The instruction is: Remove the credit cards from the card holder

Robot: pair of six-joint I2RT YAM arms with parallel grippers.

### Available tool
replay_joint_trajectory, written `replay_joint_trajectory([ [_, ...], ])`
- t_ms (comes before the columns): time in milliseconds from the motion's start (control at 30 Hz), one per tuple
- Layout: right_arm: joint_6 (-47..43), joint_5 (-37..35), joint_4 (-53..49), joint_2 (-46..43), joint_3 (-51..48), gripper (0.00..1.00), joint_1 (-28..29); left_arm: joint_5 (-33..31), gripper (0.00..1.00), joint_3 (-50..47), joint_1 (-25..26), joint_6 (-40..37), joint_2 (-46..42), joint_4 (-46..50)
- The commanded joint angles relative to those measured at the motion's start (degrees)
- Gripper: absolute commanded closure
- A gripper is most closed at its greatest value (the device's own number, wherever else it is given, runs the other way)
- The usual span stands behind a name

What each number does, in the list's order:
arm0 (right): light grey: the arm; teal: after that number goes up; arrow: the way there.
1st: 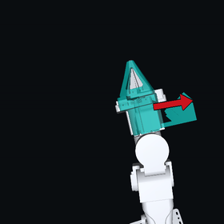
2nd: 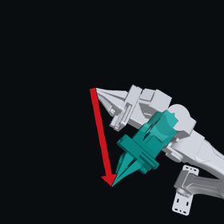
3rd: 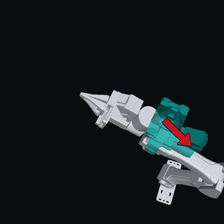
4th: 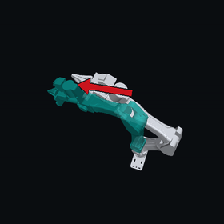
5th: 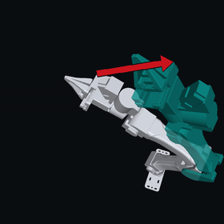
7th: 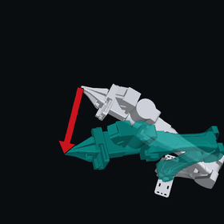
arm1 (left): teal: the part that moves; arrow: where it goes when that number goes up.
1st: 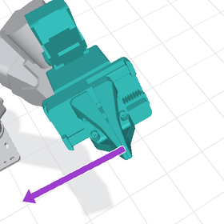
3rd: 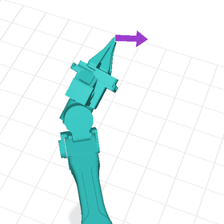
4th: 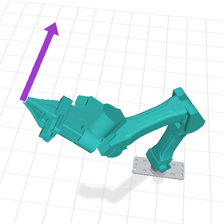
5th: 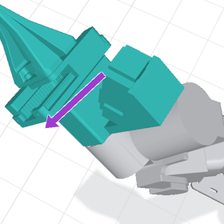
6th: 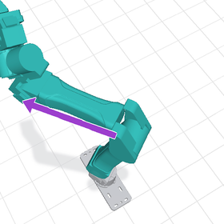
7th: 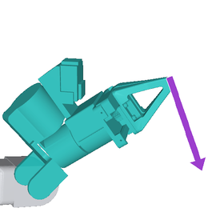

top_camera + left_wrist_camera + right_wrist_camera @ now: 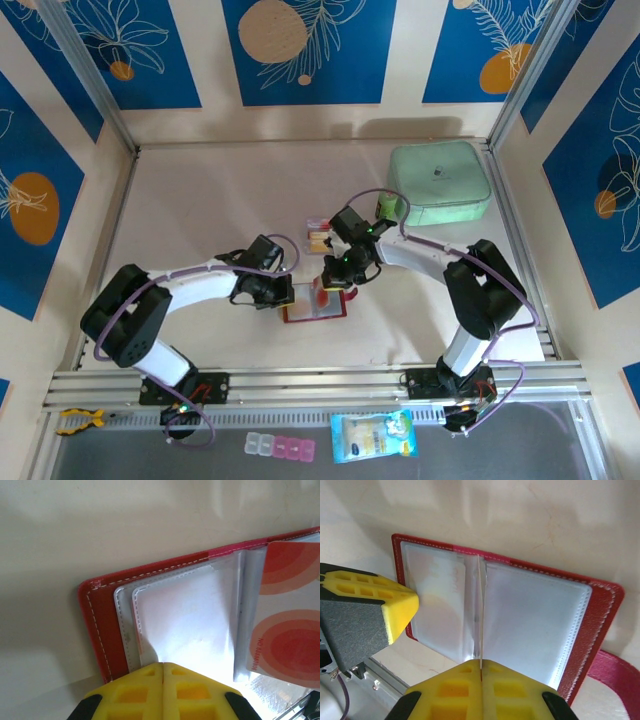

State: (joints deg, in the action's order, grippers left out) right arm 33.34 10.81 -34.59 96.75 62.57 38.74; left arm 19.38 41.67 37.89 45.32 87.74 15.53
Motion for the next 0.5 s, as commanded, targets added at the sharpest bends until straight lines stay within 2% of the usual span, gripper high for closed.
replay_joint_trajectory([
  [0,-5.39,-1.04,-4.1,-1.92,3.26,0.97,-1.18,-1.31,0.92,0.69,0.22,0.56,-1.86,1.6],
  [200,-22.81,-4.59,-10.63,-0.76,9.43,1.0,-2.53,-2.13,0.88,0.69,0.04,0.39,-3.5,1.87],
  [400,-44.11,-6.32,-18.18,2.21,17.12,1.0,-5.05,-2.5,0.88,0.43,0.0,0.49,-4.33,1.59],
  [467,-50.2,-9.31,-18.84,2.71,19.4,1.0,-5.29,-2.59,0.88,0.43,0.02,0.56,-4.4,1.7],
])
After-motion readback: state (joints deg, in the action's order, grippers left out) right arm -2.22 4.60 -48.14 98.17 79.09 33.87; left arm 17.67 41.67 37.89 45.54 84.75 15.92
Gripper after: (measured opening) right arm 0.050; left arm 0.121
